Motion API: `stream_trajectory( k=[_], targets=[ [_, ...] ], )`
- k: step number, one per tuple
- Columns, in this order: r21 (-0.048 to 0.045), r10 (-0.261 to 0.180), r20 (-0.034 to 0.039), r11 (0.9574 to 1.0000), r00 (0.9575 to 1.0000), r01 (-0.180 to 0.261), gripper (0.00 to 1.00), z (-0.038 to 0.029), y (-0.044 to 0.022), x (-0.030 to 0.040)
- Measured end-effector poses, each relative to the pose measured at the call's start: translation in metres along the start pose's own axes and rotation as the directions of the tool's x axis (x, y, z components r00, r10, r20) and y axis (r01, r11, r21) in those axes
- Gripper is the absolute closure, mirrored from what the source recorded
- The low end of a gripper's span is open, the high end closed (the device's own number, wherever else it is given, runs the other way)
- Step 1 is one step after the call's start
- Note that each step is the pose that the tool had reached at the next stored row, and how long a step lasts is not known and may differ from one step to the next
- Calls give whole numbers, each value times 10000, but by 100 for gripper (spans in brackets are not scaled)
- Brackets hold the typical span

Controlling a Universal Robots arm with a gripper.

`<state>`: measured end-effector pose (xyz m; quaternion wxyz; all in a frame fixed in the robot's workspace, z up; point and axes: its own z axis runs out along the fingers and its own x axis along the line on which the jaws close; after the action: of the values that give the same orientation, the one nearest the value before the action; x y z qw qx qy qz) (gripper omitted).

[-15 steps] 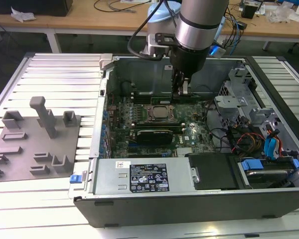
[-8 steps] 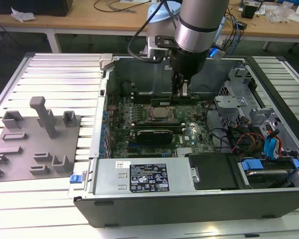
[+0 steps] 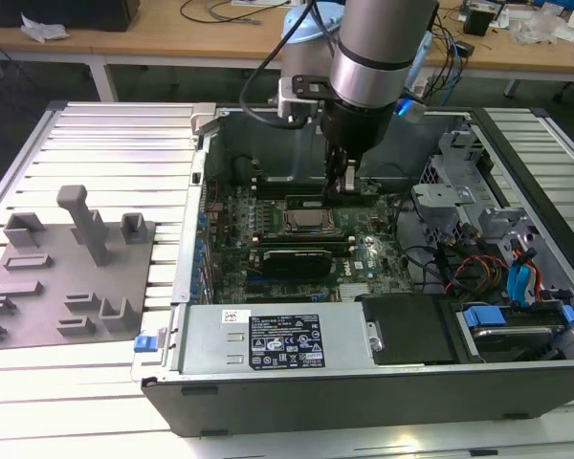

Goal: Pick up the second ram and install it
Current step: 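Insert the second ram into the second slot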

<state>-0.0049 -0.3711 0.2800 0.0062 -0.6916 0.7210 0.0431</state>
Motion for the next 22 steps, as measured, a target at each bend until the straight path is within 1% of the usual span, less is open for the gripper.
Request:
stream_trajectory(
  k=[2,3,5,15,22],
  targets=[
    [0,1,1,10000,10000,-1,86,13,105,6],
    [1,0,0,10000,10000,0,86,17,137,8],
    [1,0,3,10000,10000,0,86,27,164,9],
    [0,-1,1,10000,10000,1,86,100,187,15],
    [1,-1,1,10000,10000,1,86,146,187,19]
  ],
)
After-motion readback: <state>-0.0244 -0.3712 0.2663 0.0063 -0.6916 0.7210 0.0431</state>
